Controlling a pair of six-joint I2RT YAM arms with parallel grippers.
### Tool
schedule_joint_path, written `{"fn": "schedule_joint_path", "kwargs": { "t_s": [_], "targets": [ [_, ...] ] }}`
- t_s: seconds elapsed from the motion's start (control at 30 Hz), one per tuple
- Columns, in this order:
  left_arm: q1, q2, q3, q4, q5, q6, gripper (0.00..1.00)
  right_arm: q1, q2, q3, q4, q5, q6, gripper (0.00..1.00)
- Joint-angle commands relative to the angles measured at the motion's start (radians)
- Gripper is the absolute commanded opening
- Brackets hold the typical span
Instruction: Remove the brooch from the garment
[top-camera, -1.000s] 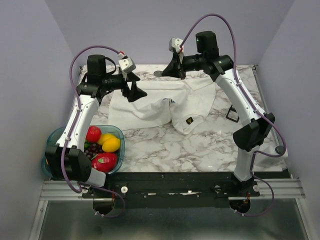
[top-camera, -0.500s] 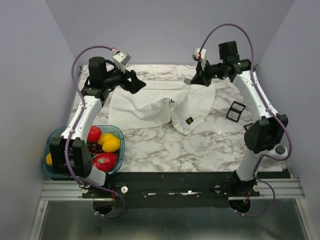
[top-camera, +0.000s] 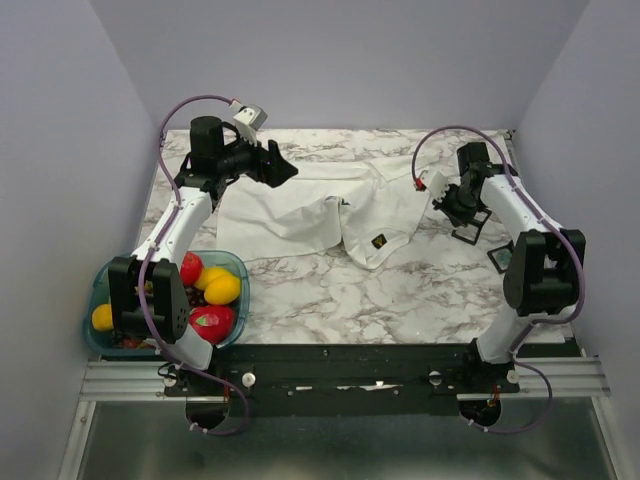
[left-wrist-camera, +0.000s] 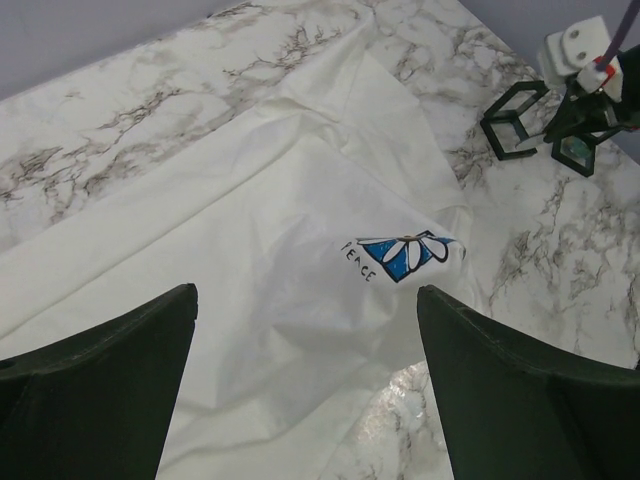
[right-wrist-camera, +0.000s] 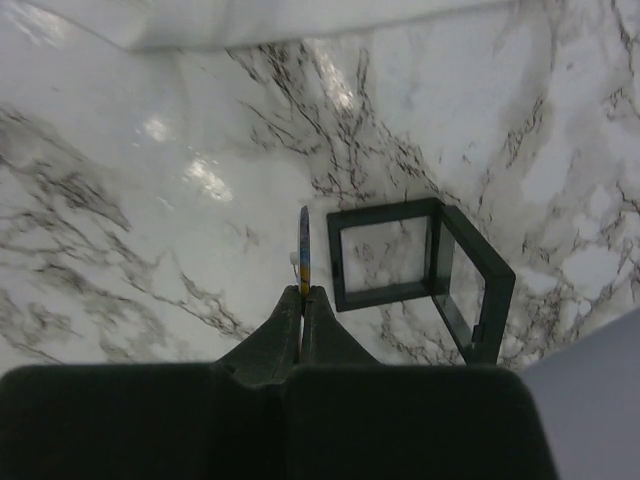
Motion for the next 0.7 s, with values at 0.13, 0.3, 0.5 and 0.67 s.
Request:
{"fn": "schedule_joint_path", "kwargs": {
  "t_s": [0.13,0.3,0.5,0.67],
  "targets": [
    [-0.007,0.001,-0.006,0.015,-0.007,-0.008,0.99,-0.006,0.103,-0.037,0.206,0.389,-0.073,0.0],
    [-0.008,-0.007,-0.015,0.001,-0.007,0.005,0.99,-0.007,0.165,-0.017,0.228,0.466,-0.094,0.0],
    [-0.008,-0.005,-0.011,-0.003,-0.007,0.012,0.99,-0.006,0.189,-0.027,0.251,0.495,-0.107,0.0],
    [-0.011,0.005,-0.003,0.001,-0.003,0.009,0.99,-0.006,0.2,-0.046,0.266,0.518,-0.125,0.0]
  ]
}}
